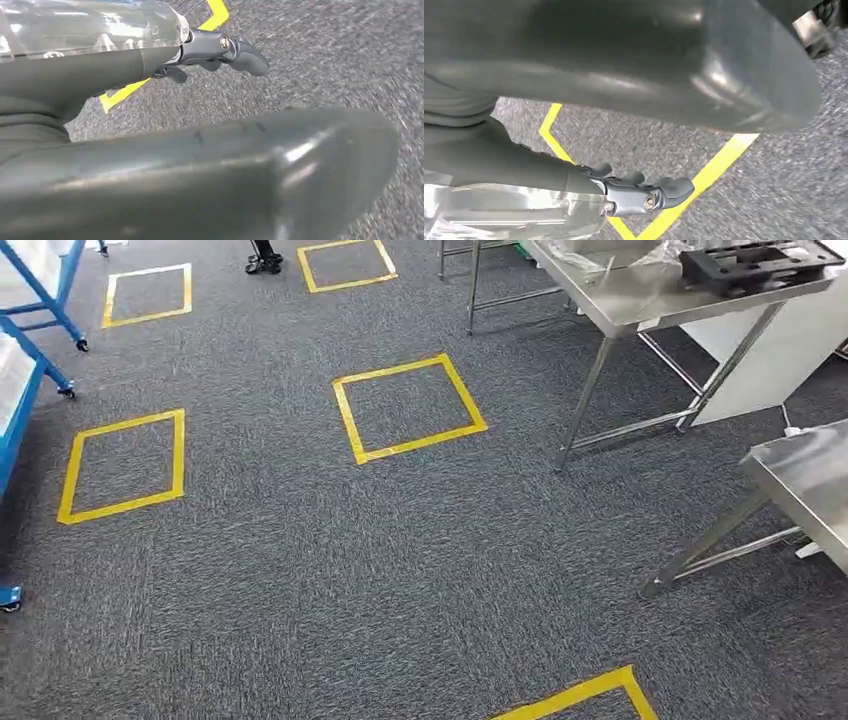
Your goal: Take the parts from the cabinet and place them on the table.
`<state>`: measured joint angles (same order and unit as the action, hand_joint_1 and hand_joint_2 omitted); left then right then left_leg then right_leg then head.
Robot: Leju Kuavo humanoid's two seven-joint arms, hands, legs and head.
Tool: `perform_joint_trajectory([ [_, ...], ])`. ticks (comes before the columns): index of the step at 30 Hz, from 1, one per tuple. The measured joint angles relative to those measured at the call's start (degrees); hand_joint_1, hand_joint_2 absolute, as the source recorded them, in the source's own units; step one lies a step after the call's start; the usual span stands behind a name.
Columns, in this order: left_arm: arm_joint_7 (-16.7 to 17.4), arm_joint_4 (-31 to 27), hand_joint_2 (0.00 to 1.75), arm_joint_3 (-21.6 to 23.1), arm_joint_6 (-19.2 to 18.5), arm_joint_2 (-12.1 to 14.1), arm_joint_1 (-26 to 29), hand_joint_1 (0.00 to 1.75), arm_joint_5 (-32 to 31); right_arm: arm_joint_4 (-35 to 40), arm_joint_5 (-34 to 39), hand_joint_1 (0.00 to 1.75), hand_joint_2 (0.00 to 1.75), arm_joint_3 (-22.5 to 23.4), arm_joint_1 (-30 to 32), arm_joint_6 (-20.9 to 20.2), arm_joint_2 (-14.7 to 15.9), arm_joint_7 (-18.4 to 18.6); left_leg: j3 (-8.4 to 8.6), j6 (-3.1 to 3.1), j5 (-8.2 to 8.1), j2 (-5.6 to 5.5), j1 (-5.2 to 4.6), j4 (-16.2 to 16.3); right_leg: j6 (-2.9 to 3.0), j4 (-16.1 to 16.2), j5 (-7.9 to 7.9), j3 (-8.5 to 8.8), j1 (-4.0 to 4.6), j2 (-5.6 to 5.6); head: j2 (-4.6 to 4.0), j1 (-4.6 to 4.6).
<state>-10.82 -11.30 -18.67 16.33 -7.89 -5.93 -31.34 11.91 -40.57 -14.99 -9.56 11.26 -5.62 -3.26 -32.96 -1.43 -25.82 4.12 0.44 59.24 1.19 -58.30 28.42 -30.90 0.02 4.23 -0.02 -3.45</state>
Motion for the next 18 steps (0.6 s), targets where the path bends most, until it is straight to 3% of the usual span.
perform_joint_trajectory([
  [1, 0.0, 0.0, 0.0, 0.0, 0.02, -0.02, -0.18, 0.0, 0.0, 0.0, -0.13, 0.0, 0.0, 0.0, 0.04, -0.07, 0.02, 0.02, 0.5, 0.65, -0.63, -0.56, -0.35, -0.89, -0.45, -0.17, 0.2, -0.1, 0.17, 0.3, 0.0, 0.0],
  [4, 0.0, 0.0, 0.0, -0.13, 0.09, 0.04, 0.53, 0.0, 0.0, 0.0, -0.31, 0.0, 0.0, 0.0, -0.03, 0.15, -0.02, 0.22, -0.06, 1.52, -0.51, -1.99, -0.59, -1.06, -1.21, 0.07, 0.33, 0.35, 0.06, 1.93, 0.0, -0.02],
  [5, 0.04, 0.0, 0.0, -0.2, 0.09, 0.0, 0.76, 0.0, -0.02, 0.0, -0.35, 0.0, 0.0, 0.0, -0.02, 0.33, 0.0, 0.24, 0.73, 2.09, 0.02, -2.51, 0.07, -1.87, -1.8, -0.22, 0.9, 0.48, -0.02, 1.41, 0.0, 0.0],
  [6, 0.07, 0.0, 0.0, -0.2, 0.09, -0.07, 0.79, 0.0, -0.04, 0.0, -0.46, 0.0, 0.0, 0.0, -0.02, 0.37, 0.0, 0.24, 0.84, 2.29, 0.14, -2.89, -0.05, -2.12, -2.03, -1.42, 1.89, 0.1, -0.28, -1.28, 0.0, 0.02],
  [7, 0.2, 0.0, 0.0, -0.22, 0.04, -0.07, 0.6, 0.0, -0.07, 0.0, -0.46, 0.0, 0.0, 0.0, 0.03, 0.39, 0.0, 0.26, 0.68, 2.62, 0.25, -3.37, -0.07, -2.12, -2.01, -4.85, 4.11, -1.64, -0.3, -2.95, 0.0, 0.0],
  [9, 0.22, 0.0, 0.0, -0.26, -0.04, -0.2, 0.36, 0.0, -0.04, -0.04, -0.7, 0.0, 0.0, 0.0, 0.28, 0.37, 0.06, 0.35, 0.53, 2.79, 0.28, -4.6, -0.2, -2.1, -2.11, -14.17, 8.21, -6.36, -0.35, -3.93, 0.0, 0.0],
  [10, 0.26, 0.0, 0.0, -0.33, -0.11, -0.2, 0.38, 0.0, 0.0, -0.07, -0.79, 0.0, 0.0, 0.0, 0.38, 0.37, 0.07, 0.42, 0.53, 2.79, 0.28, -5.22, -0.24, -2.07, -2.15, -17.26, 8.76, -8.1, -0.39, -4.01, 0.0, 0.0],
  [11, 0.37, 0.0, 0.0, -0.39, -0.17, -0.2, 0.43, 0.0, 0.13, -0.09, -0.9, 0.0, 0.0, 0.0, 0.4, 0.35, 0.07, 0.48, 0.62, 2.78, 0.28, -5.9, -0.24, -2.05, -2.19, -17.55, 7.76, -8.54, -0.46, -4.01, 0.0, 0.0],
  [12, 0.46, 0.0, 0.0, -0.46, -0.18, -0.2, 0.4, 0.0, 0.22, -0.07, -1.03, 0.0, 0.0, -0.02, 0.34, 0.24, 0.07, 0.55, 0.71, 2.73, 0.25, -6.67, -0.24, -1.99, -2.2, -14.8, 5.27, -7.55, -0.6, -4.06, 0.0, 0.0],
  [13, 0.48, 0.0, 0.0, -0.48, -0.18, -0.22, 0.3, 0.0, 0.55, -0.07, -1.29, 0.0, 0.0, -0.02, 0.19, 0.13, 0.09, 0.68, 0.82, 2.63, 0.19, -7.32, -0.22, -1.87, -2.16, -10.38, 2.45, -5.61, -0.79, -4.27, 0.0, 0.0],
  [14, 0.5, 0.0, 0.0, -0.5, -0.17, -0.26, 0.17, 0.0, 0.61, -0.07, -1.44, 0.0, 0.0, -0.02, -0.01, 0.02, 0.11, 0.88, 0.86, 2.4, 0.04, -7.96, -0.17, -1.64, -2.15, -4.92, -0.41, -3.13, -1.05, -5.19, 0.0, 0.0],
  [15, 0.5, 0.0, 0.0, -0.55, -0.17, -0.26, 0.05, 0.0, 0.7, -0.09, -1.49, 0.0, 0.0, -0.04, -0.1, -0.02, 0.18, 0.98, 0.59, 2.15, -0.09, -8.44, -0.12, -1.36, -2.12, -1.64, -0.9, -1.89, -1.41, -7.62, 0.0, 0.0],
  [16, 0.52, 0.0, 0.0, -0.66, -0.17, -0.26, -0.25, 0.0, 0.74, -0.15, -1.49, 0.0, 0.0, -0.09, -0.18, -0.24, 0.2, 1.09, 0.18, 1.75, -0.29, -8.96, -0.42, -0.78, -2.04, -1.16, -0.63, -1.79, -1.17, -8.24, 0.0, 0.0],
  [18, 0.57, 0.0, 0.0, -0.9, -0.37, -0.26, -0.36, 0.0, 0.77, -0.15, -1.47, 0.0, 0.0, -0.11, -0.61, -0.57, 0.24, 1.55, -0.06, 1.04, 0.05, -9.74, -0.25, -1.19, -1.38, -1.36, -0.78, -2.02, -1.0, -7.23, 0.0, 0.0],
])
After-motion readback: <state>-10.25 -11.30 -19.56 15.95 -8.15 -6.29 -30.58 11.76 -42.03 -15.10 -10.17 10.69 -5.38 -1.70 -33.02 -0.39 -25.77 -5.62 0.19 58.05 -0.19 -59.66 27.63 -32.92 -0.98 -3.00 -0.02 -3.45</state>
